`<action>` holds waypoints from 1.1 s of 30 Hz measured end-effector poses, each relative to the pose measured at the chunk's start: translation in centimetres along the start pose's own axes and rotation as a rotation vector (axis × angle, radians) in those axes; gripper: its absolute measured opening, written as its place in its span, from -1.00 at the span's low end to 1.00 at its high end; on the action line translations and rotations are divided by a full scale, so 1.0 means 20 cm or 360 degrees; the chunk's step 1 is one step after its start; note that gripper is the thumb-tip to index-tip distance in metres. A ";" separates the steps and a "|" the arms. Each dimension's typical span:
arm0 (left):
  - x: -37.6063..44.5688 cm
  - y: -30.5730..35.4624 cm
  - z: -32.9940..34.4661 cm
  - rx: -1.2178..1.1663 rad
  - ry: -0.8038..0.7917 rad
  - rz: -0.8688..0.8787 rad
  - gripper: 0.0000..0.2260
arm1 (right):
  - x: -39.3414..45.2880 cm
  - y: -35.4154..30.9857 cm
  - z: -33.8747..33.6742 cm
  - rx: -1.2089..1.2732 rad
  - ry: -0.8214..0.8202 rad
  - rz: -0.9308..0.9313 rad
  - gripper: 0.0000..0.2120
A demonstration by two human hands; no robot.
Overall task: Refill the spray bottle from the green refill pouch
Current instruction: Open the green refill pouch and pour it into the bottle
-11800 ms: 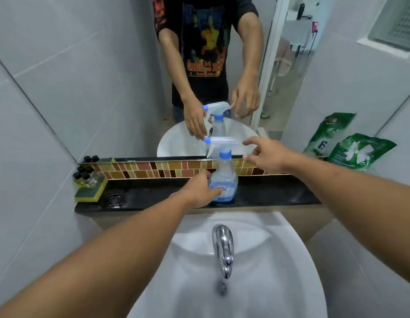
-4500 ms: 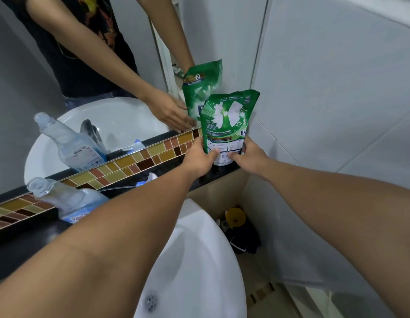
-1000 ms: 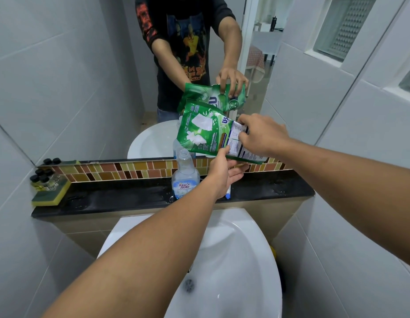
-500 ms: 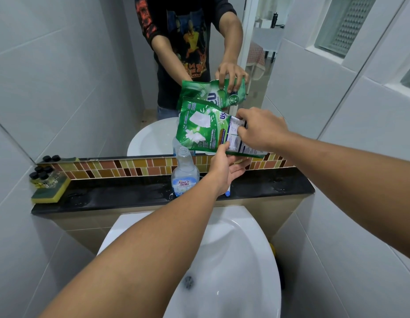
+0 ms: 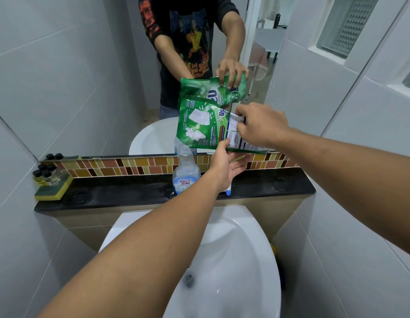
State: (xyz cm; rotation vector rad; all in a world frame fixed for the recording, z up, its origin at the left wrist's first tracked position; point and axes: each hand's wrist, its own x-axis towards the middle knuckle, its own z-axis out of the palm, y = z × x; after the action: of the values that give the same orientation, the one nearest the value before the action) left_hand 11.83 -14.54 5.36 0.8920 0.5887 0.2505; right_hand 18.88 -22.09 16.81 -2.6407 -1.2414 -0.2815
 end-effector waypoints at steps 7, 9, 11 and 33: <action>0.01 0.00 0.01 0.0000 -0.0010 0.0015 -0.73 | 0.00 0.00 -0.02 0.0008 -0.0002 -0.0011 -0.92; 0.01 0.00 0.01 0.0000 -0.0007 0.0019 -0.73 | 0.00 -0.01 -0.02 0.0010 0.0007 -0.0016 -0.91; 0.01 0.00 0.01 -0.0002 -0.0004 0.0021 -0.73 | 0.00 -0.01 -0.02 0.0001 0.0016 -0.0020 -0.93; -0.01 0.02 0.01 -0.0046 0.0033 0.0022 -0.76 | 0.01 -0.02 -0.04 0.0008 0.0016 -0.0028 -0.91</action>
State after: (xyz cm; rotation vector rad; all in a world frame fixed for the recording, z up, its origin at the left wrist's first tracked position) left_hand 11.91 -14.51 5.92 0.8667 0.5968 0.2801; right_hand 18.63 -21.79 17.71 -2.6218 -1.2614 -0.2935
